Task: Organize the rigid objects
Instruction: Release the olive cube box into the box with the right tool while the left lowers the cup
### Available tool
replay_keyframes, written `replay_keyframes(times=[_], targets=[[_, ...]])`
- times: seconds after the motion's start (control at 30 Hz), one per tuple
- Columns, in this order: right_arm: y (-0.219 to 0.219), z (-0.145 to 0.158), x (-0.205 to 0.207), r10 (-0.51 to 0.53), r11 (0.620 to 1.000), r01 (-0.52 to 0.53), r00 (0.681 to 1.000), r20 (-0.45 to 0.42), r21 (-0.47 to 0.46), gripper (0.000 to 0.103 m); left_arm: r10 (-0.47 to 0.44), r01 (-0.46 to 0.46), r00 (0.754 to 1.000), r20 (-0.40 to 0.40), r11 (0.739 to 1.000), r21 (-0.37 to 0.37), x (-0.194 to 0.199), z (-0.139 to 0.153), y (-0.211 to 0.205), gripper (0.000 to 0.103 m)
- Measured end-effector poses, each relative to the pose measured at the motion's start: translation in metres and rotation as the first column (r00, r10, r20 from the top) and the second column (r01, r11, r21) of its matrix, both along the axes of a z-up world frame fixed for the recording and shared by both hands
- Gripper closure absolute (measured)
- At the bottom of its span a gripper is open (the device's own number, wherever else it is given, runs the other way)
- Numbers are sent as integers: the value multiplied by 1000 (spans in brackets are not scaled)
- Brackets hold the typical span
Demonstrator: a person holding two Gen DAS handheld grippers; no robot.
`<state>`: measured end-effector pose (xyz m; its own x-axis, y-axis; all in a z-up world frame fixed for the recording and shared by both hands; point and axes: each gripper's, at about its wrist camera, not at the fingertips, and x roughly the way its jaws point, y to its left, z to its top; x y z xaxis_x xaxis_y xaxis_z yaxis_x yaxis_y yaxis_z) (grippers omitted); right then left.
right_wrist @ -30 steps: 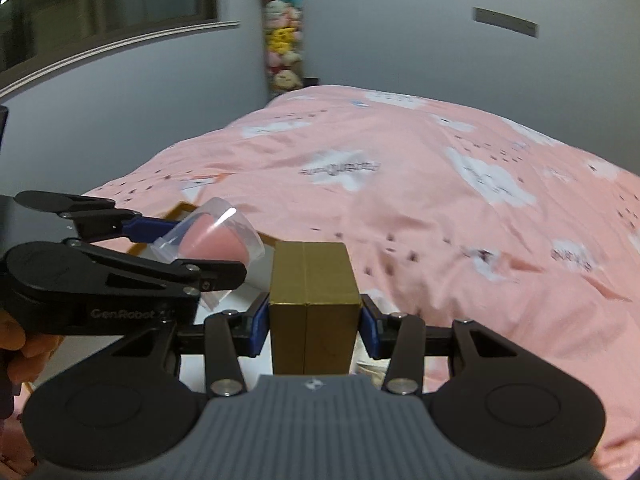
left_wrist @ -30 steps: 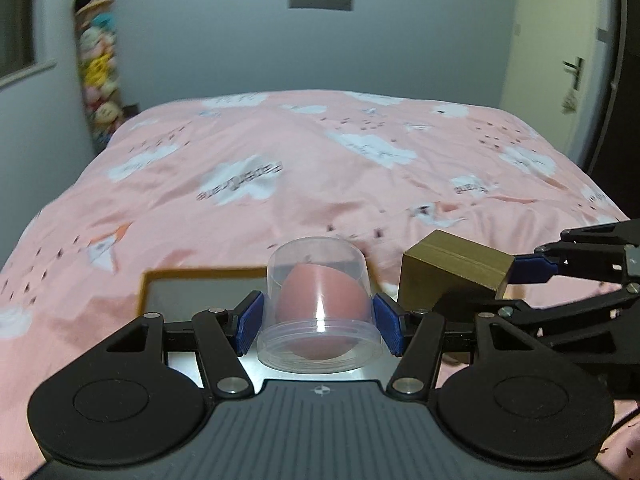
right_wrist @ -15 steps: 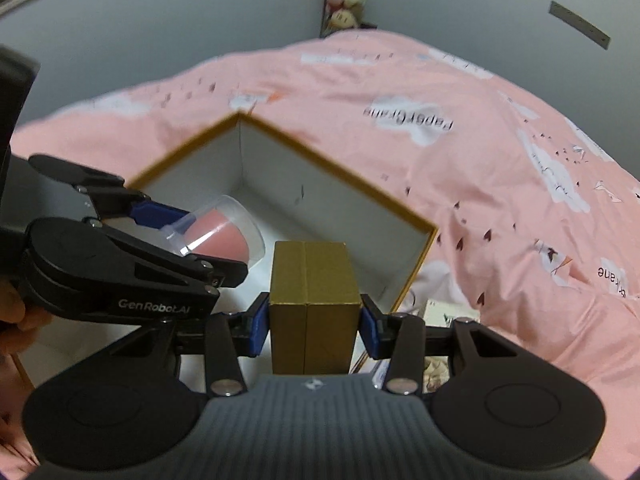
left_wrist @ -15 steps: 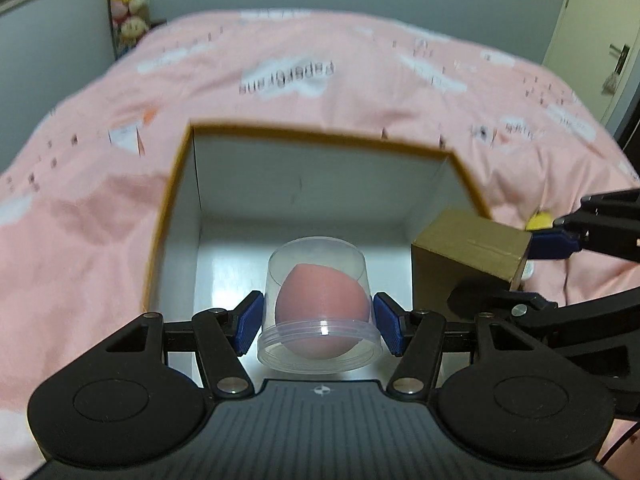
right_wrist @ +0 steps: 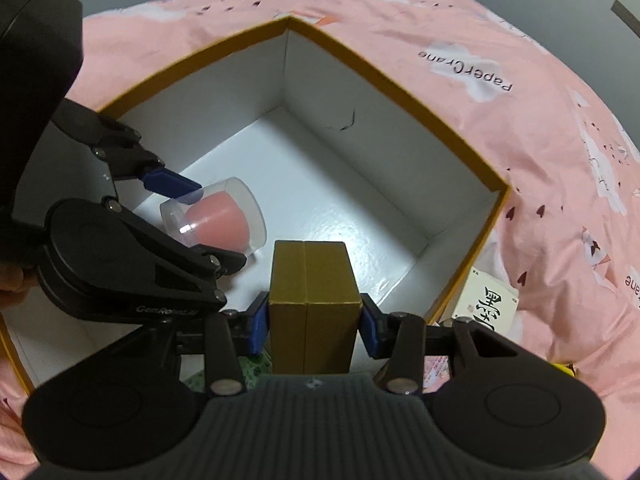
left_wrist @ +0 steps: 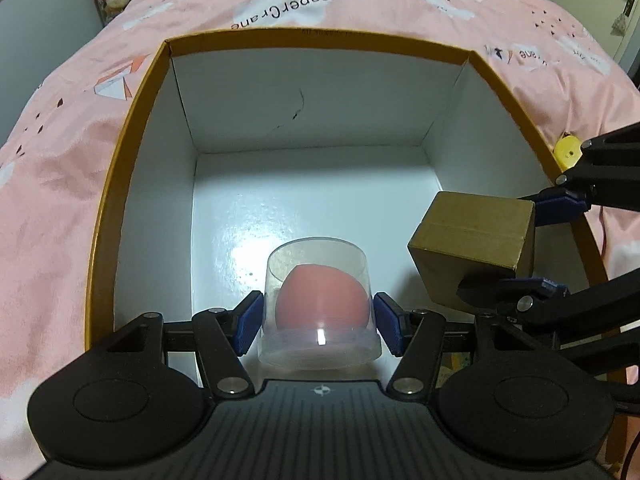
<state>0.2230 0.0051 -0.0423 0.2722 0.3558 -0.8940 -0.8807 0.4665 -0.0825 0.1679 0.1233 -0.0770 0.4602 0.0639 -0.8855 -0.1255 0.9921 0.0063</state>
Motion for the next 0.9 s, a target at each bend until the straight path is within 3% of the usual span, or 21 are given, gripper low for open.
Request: replay_keyframes(times=[0.47,0.9], targets=[[7,-2,5,60,997,-61,998,-34,-55,58,-9,8,1000,-20,999,-40,0,-2,1,34],[17,-4,6,64,996,-63,998,21,-67,55,33,-34,999,-22,997,-67,0,1,11,34]])
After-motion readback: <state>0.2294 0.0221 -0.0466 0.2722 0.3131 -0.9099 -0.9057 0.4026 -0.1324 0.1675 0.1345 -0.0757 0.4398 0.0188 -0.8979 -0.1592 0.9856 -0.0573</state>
